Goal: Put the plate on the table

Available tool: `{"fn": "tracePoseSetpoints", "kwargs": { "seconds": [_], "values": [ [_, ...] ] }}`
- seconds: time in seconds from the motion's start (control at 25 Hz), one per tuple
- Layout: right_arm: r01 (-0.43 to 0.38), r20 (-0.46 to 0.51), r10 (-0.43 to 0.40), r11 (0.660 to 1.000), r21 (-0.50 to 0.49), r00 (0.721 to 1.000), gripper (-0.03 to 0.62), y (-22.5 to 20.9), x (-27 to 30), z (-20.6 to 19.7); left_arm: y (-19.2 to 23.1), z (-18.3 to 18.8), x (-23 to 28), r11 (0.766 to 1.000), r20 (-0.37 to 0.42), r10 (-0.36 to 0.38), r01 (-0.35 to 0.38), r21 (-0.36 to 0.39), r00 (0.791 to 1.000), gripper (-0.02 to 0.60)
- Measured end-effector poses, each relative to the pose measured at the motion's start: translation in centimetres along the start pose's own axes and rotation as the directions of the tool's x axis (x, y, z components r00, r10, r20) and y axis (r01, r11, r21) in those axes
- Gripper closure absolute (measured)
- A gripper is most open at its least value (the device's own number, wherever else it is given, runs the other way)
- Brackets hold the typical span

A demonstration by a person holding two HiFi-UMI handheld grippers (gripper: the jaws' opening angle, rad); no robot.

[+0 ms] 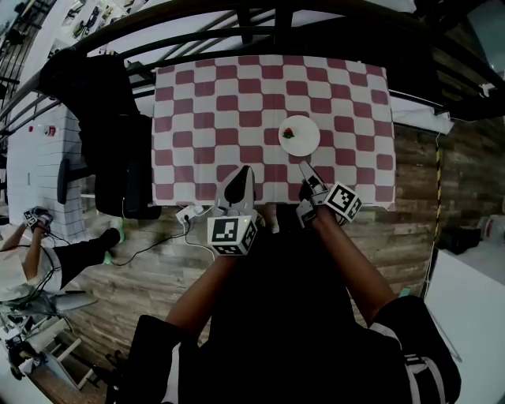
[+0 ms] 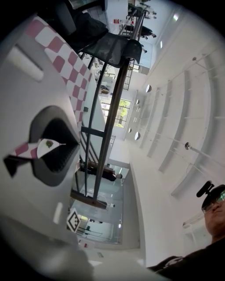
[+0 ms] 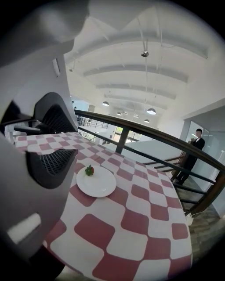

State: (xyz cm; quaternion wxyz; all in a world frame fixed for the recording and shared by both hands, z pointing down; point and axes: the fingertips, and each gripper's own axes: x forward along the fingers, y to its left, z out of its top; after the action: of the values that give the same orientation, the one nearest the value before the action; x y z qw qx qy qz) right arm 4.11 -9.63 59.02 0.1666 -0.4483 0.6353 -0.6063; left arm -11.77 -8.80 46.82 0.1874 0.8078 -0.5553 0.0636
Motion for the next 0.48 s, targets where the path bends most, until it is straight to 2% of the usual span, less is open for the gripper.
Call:
{"fn": "tracePoseSetpoints", "kwargs": {
  "seconds": [0.28, 0.48],
  "values": [
    [0.007, 0.016, -0.005, 0.995, -0.103, 1.000, 0.583, 4.0, -1.5, -2.6, -0.3, 0.7, -2.0, 0.999, 0.023, -0.046, 0.046, 0.005, 0.999, 0.572],
    [-0.010, -0.018, 0.005, 0.964, -0.265, 1.000, 0.595, 7.5, -2.0, -4.0, -1.0, 1.5, -2.9, 0.996, 0.038, -0.084, 0.084, -0.004, 0.996, 0.572]
  ]
}}
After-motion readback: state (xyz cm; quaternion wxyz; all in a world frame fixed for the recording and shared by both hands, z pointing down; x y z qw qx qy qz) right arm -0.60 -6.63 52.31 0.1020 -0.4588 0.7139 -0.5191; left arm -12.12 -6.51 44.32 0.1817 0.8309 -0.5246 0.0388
